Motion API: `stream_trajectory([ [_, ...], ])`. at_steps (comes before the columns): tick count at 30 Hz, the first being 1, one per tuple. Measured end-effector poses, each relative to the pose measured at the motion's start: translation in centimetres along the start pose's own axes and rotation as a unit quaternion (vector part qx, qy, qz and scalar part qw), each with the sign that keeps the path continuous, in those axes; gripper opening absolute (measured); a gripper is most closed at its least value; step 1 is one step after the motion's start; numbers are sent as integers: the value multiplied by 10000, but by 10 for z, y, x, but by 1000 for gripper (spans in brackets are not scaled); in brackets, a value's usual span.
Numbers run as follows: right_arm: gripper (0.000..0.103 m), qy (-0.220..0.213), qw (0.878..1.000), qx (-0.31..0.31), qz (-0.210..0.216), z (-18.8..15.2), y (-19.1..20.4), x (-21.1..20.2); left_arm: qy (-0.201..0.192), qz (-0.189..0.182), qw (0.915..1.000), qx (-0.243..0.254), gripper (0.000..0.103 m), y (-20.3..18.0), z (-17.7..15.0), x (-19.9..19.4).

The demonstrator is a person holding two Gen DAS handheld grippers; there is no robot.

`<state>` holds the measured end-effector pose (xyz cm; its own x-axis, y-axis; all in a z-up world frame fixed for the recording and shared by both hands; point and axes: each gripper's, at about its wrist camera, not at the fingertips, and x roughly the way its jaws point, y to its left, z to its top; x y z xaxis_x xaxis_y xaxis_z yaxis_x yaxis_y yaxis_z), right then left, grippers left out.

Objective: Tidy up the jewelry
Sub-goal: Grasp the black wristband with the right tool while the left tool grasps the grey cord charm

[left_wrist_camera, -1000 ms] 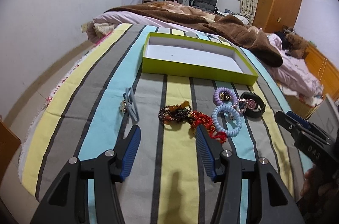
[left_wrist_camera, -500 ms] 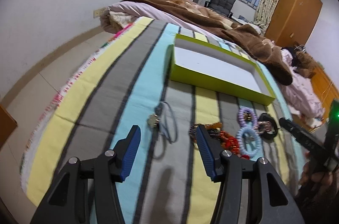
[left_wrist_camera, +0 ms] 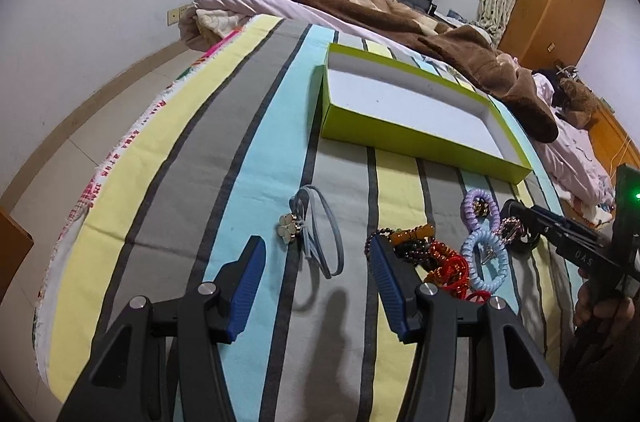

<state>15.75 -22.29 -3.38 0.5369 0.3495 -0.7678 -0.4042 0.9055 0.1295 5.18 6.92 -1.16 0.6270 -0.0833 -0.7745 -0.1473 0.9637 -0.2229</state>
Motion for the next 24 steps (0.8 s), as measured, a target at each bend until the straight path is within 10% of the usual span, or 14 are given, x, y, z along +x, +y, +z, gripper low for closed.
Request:
stream_trajectory([
  [3,25,25,10000,-83,8,1,1,0,25,33,10000,18,56,0,-1,2],
  [24,13,-18,9994,-348,-88,2,5,-9,117,126,9998,131,50,-2,2,18],
])
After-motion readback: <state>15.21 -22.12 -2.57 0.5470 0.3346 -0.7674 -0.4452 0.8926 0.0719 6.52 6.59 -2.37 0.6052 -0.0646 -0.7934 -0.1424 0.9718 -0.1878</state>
